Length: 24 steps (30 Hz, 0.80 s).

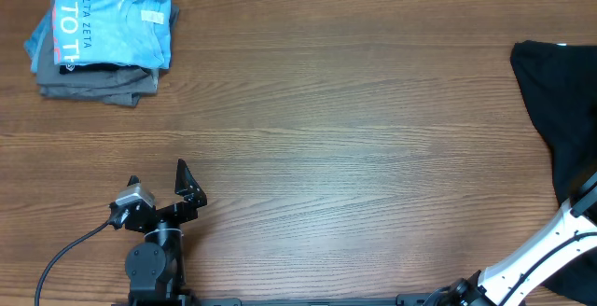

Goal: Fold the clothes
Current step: 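Close the right gripper on the black T-shirt fabric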

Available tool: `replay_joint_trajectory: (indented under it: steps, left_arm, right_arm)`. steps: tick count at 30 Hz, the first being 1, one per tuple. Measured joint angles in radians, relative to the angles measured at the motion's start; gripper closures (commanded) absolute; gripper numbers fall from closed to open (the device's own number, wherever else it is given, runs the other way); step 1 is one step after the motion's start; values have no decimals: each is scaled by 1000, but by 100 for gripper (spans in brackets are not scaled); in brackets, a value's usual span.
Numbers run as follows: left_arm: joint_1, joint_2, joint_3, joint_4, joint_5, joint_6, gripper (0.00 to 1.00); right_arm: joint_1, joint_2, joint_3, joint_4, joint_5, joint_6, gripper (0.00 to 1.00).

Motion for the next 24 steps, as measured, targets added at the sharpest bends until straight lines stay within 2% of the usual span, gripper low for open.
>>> replay_joint_trajectory:
  steps: [5, 10, 14, 24]
  left_arm:
    - [0, 0, 0, 0, 0, 0, 0]
    - [0, 0, 0, 0, 0, 0, 0]
    - [0, 0, 0, 0, 0, 0, 0]
    - [0, 0, 0, 0, 0, 0, 0]
  right_arm:
    - [0, 3, 0, 14, -5, -1, 58]
    - [0, 28, 0, 18, -7, 0, 58]
    - [-1, 52, 0, 21, -8, -3, 69]
    - [0, 53, 0, 28, -10, 0, 73]
